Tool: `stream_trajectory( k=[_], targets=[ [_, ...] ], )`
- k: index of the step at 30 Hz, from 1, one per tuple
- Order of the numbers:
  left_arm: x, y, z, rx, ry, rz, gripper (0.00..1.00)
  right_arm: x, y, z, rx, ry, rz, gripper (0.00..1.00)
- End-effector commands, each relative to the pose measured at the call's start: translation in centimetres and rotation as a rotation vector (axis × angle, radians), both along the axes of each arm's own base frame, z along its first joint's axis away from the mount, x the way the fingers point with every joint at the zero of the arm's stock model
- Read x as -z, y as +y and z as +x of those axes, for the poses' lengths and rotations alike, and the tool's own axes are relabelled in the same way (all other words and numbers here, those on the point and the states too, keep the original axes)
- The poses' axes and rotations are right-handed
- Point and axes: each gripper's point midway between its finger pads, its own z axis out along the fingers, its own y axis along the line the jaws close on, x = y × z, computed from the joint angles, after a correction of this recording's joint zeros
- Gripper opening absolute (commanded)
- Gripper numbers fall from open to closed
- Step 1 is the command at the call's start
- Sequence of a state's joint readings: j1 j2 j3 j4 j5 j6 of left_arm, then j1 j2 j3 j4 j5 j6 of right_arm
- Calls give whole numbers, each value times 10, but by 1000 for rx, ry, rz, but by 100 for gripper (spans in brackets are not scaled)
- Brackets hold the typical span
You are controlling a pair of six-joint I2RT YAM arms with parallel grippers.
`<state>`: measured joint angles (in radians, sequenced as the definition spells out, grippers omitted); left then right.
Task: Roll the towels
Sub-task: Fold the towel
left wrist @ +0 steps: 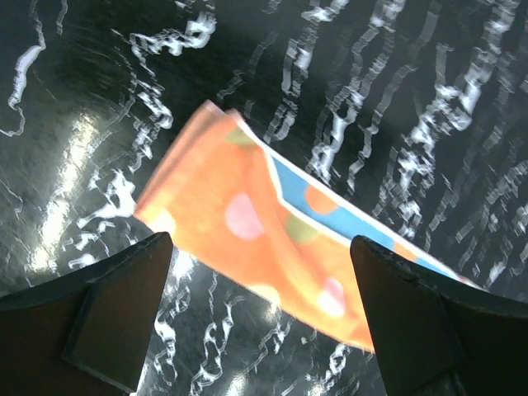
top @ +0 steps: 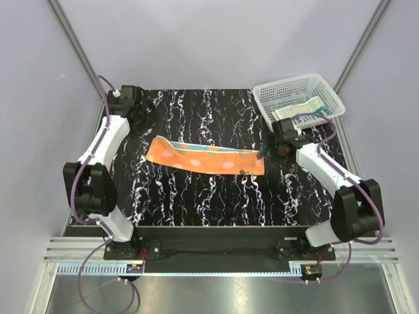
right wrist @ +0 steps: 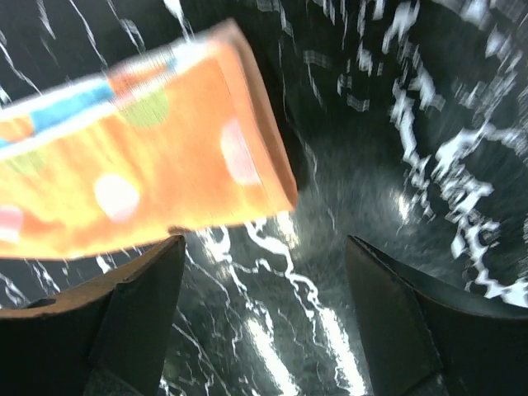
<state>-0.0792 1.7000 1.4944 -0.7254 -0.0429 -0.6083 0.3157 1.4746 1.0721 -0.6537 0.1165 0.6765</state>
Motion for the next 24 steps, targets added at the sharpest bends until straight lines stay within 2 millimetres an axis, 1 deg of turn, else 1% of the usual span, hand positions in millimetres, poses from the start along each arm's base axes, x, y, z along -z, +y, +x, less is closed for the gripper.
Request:
stream_trajectory(
  k=[1, 2, 4, 5, 7, 8, 10, 11, 17, 20, 24],
  targets=[
    [-7, -18, -13, 52, -52, 22, 96, 21, 21, -18, -6, 42, 148, 83],
    [1, -21, -19, 61, -44, 15, 96, 32, 22, -23, -5, 54, 164, 82],
    [10, -25, -26, 69, -34, 5, 95, 39, 31, -26, -9, 74, 215, 82],
    [20, -25, -33, 71, -20, 4, 95, 46, 32, -27, -4, 87, 225, 81],
    [29, -25, -39, 81, -4, 3, 95, 54, 38, -25, 3, 80, 265, 80],
    [36, -24, -45, 87, 15, 8, 94, 58, 41, -20, 7, 67, 280, 80],
    [40, -24, -49, 99, 27, 15, 94, 65, 43, -22, 21, 78, 301, 78],
    [42, -23, -53, 101, 36, 19, 94, 69, 44, -19, 30, 75, 307, 77],
    [33, -23, -58, 131, 19, 28, 94, 79, 46, -10, 68, 37, 335, 74],
    [32, -23, -60, 141, 22, 30, 94, 89, 43, -12, 95, 56, 325, 73],
    [35, -26, -60, 155, 28, 19, 93, 99, 36, -15, 136, 72, 299, 63]
  ],
)
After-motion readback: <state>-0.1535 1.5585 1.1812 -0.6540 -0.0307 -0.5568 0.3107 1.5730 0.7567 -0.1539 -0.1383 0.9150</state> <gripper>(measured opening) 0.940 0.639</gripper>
